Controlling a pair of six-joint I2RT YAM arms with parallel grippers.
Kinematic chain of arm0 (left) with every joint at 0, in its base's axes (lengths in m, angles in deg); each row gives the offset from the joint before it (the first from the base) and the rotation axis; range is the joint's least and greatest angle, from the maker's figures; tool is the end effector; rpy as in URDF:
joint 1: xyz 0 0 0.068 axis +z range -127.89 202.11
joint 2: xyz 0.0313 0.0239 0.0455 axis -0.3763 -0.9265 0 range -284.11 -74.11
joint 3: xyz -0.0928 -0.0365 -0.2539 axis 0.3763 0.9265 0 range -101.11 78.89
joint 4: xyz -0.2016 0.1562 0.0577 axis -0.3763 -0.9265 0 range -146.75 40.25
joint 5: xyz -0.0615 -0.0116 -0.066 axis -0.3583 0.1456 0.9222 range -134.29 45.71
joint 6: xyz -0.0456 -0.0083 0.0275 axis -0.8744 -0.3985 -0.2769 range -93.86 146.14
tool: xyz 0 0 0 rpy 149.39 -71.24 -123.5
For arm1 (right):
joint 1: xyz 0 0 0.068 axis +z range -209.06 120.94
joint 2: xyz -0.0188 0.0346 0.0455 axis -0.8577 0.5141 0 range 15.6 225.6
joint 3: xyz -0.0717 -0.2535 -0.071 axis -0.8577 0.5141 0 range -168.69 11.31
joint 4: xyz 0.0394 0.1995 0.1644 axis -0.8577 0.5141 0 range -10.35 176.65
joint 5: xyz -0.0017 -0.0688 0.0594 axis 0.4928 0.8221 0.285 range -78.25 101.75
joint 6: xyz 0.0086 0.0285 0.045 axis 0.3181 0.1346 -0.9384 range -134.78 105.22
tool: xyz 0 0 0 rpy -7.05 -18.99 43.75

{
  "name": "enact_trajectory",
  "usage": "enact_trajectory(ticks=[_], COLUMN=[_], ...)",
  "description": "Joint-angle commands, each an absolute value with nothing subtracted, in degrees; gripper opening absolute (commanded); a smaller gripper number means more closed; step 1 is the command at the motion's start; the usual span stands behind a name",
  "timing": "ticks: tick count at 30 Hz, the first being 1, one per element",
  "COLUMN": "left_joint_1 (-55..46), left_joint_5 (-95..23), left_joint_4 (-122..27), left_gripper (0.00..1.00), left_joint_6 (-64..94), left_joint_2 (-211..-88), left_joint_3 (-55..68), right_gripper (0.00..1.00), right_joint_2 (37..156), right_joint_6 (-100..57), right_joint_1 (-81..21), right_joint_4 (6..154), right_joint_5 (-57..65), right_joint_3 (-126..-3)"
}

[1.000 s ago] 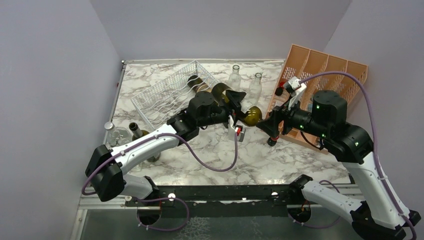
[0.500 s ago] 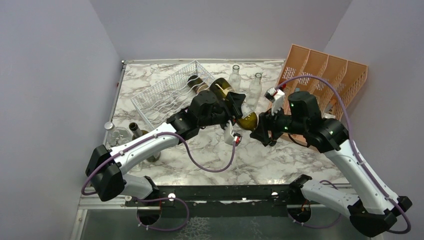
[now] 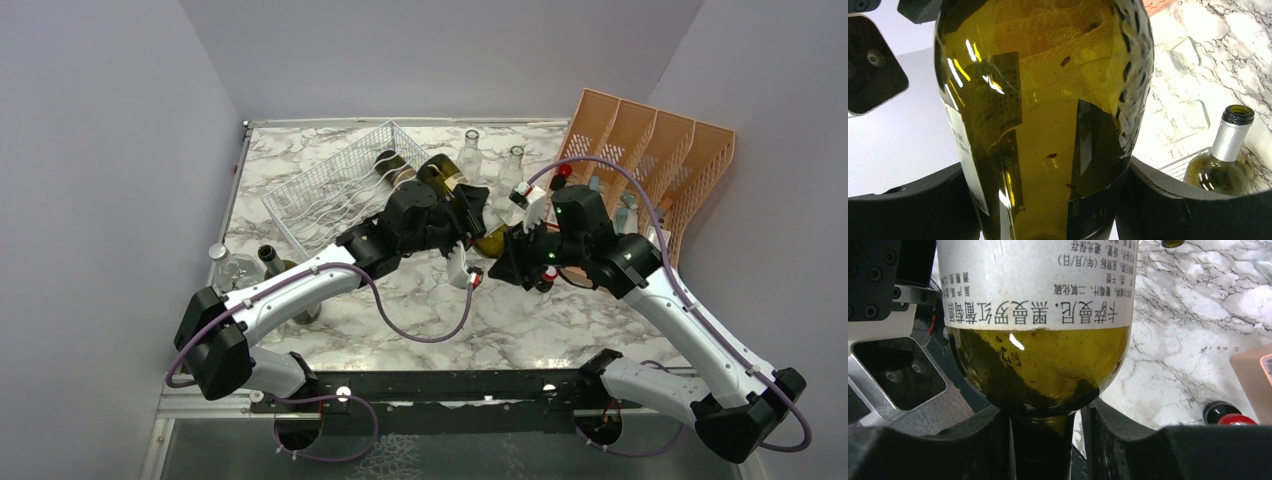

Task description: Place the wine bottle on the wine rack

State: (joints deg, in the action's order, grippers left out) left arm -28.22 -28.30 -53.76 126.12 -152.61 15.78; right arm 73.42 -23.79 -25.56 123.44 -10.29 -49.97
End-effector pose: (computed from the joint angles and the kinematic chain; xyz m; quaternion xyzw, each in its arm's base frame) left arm 0.1979 -0.2537 0.3291 0.8018 0.1294 0.1374 0.5670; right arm 0.1611 0.1226 0.3423 -0.2674 0.8535 0.3111 0.3213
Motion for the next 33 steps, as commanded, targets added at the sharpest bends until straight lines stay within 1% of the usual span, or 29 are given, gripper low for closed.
enact_trajectory(ticks=[1,4,5,7,9,12,13,14,15,17,18,25,29,33], left_joint_1=[-28.5,-28.5,-28.5,-28.5,-28.5,-28.4,-28.5,-28.5,-28.5,-28.5,-28.6,-30.4,-32.2,-32.6], left_joint_5=[-29.2,-29.2,-29.1,-28.8,-28.6,-28.5,-28.3,-28.1,-27.9,-27.5,-27.2,-28.9,-29.9,-29.8], left_joint_4=[-47.8,-47.5,-47.5,-47.5,-47.4,-46.9,-46.8,-46.8,-46.8,-46.8,-46.8,-46.2,-46.0,-45.3], left_gripper=[0.00,0.00,0.00,0.00,0.00,0.00,0.14,0.33,0.49,0.93,0.98,0.99,0.99,0.99], left_joint_6=[127.1,126.8,126.6,126.3,126.2,125.8,125.5,125.0,124.4,124.0,124.0,123.8,119.6,112.6], left_joint_2=[-152.0,-152.0,-152.0,-151.9,-151.8,-151.6,-151.5,-151.4,-151.3,-151.2,-151.1,-149.4,-147.6,-145.5], left_joint_3=[12.4,12.5,12.5,12.5,12.6,12.9,12.9,13.0,12.9,13.2,13.5,16.1,17.0,18.0], right_gripper=[0.43,0.32,0.27,0.13,0.03,0.01,0.01,0.01,0.01,0.01,0.01,0.01,0.01,0.01], right_joint_2=[73.6,73.7,73.8,73.7,73.7,73.2,72.9,72.6,72.3,71.5,70.9,66.9,65.2,64.0], right_joint_6=[-24.9,-24.9,-24.9,-24.9,-24.9,-24.9,-24.9,-24.9,-24.8,-25.0,-25.2,-28.3,-28.7,-27.2], right_joint_1=[-25.4,-25.4,-25.4,-25.4,-25.4,-25.4,-25.4,-25.4,-25.4,-25.4,-25.4,-25.4,-25.4,-25.4], right_joint_4=[118.4,118.2,118.0,117.6,117.4,116.6,116.3,116.0,115.9,115.5,115.3,116.0,116.3,116.1], right_joint_5=[-11.2,-10.9,-10.7,-10.5,-10.2,-9.8,-9.5,-9.1,-8.5,-7.0,-6.1,5.0,6.0,2.3], right_joint_3=[-48.5,-47.9,-47.7,-47.6,-47.6,-47.6,-47.7,-47.7,-47.8,-48.1,-48.1,-49.2,-48.8,-47.1])
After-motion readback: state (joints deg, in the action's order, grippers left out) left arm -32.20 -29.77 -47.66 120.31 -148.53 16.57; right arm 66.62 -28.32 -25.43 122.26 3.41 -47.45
